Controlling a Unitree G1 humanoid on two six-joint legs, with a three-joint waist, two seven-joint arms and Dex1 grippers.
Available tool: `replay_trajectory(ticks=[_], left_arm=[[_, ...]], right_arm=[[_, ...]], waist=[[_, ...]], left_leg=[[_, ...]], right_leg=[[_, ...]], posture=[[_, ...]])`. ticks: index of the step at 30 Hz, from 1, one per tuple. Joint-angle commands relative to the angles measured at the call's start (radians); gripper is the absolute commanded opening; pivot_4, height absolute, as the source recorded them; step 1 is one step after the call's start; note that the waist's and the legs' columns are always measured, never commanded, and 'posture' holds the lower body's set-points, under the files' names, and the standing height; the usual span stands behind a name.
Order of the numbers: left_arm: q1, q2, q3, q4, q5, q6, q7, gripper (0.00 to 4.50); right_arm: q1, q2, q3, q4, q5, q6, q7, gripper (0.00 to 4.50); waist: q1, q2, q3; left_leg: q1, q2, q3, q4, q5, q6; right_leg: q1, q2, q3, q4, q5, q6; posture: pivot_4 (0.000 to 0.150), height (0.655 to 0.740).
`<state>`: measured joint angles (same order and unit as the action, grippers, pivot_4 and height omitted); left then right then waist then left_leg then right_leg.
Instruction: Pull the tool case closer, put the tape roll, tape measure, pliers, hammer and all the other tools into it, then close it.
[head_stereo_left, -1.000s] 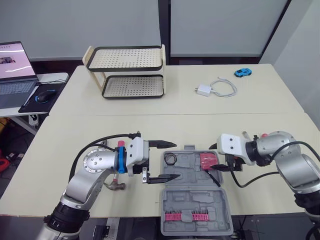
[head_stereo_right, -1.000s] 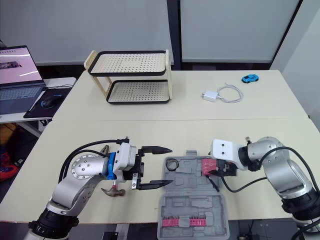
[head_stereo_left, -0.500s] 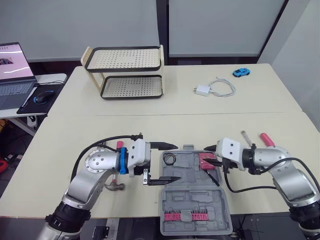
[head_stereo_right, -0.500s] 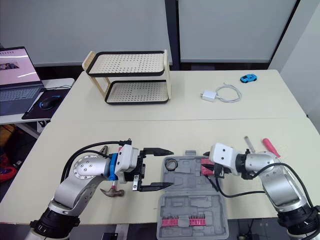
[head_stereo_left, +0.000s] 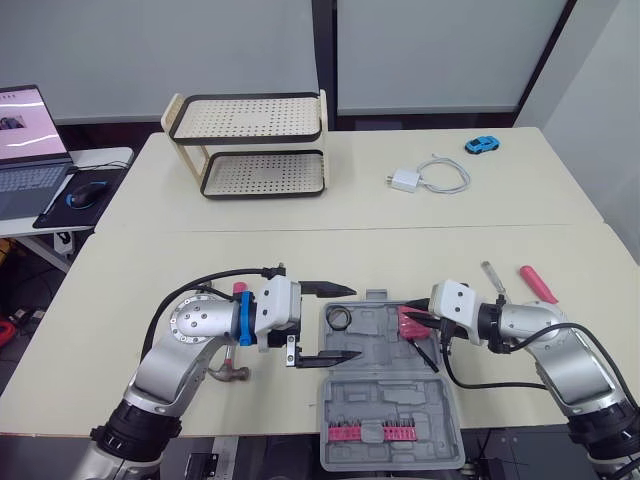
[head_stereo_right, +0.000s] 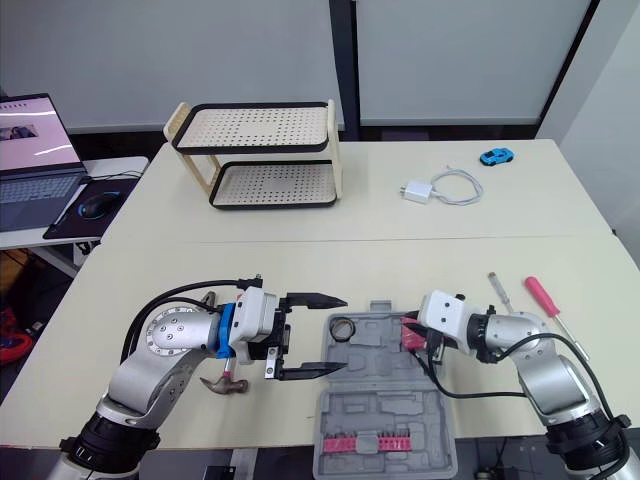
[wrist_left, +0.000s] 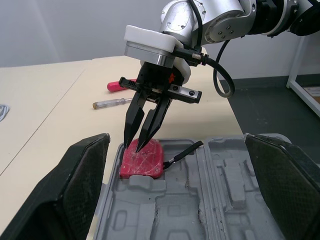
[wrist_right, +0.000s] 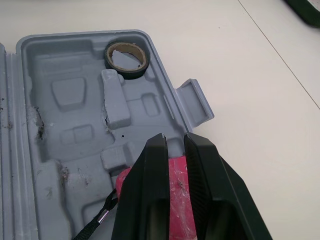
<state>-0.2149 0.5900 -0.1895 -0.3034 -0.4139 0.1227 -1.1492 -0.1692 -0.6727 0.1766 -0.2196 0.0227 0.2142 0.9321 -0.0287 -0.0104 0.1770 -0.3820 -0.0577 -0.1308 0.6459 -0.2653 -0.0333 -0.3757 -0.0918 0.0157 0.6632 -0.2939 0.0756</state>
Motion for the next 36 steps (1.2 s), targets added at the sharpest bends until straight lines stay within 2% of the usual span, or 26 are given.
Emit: replay_trajectory(ticks=[1,10,22,36], left_arm=[[-0.010,0.002,0.007,-0.015,0.002,-0.016,-0.003,4.50],[-0.004,0.009,0.007,-0.026,-0.001,-0.011,-0.008,4.50],[0.020,0.039,0.027,-0.059,-0.015,0.010,-0.002,4.50],[0.034,0.049,0.036,-0.080,-0.025,0.029,0.009,4.50]], right_arm=[[0.008,0.012,-0.015,0.014,0.018,-0.038,-0.015,0.60],[0.024,0.071,-0.025,0.146,0.030,-0.137,-0.053,0.60],[0.056,0.094,-0.030,0.456,0.039,-0.310,-0.053,0.60],[0.032,0.130,-0.025,0.538,0.039,-0.362,-0.075,0.60]], waist=[[0.000,0.000,0.000],[-0.001,0.000,0.000],[0.003,-0.001,-0.002],[0.002,-0.005,-0.007]], left_leg=[[0.000,0.000,0.000,0.000,0.000,0.000],[0.000,0.000,0.000,0.000,0.000,0.000],[0.004,0.000,0.000,0.000,0.000,0.000],[0.008,0.000,0.000,0.000,0.000,0.000]], right_leg=[[0.000,0.000,0.000,0.000,0.000,0.000],[0.000,0.000,0.000,0.000,0.000,0.000],[0.005,0.000,0.000,0.000,0.000,0.000],[0.008,0.001,0.001,0.000,0.000,0.000]], posture=[[0.150,0.7400],[0.150,0.7400],[0.150,0.7400],[0.150,0.7400]])
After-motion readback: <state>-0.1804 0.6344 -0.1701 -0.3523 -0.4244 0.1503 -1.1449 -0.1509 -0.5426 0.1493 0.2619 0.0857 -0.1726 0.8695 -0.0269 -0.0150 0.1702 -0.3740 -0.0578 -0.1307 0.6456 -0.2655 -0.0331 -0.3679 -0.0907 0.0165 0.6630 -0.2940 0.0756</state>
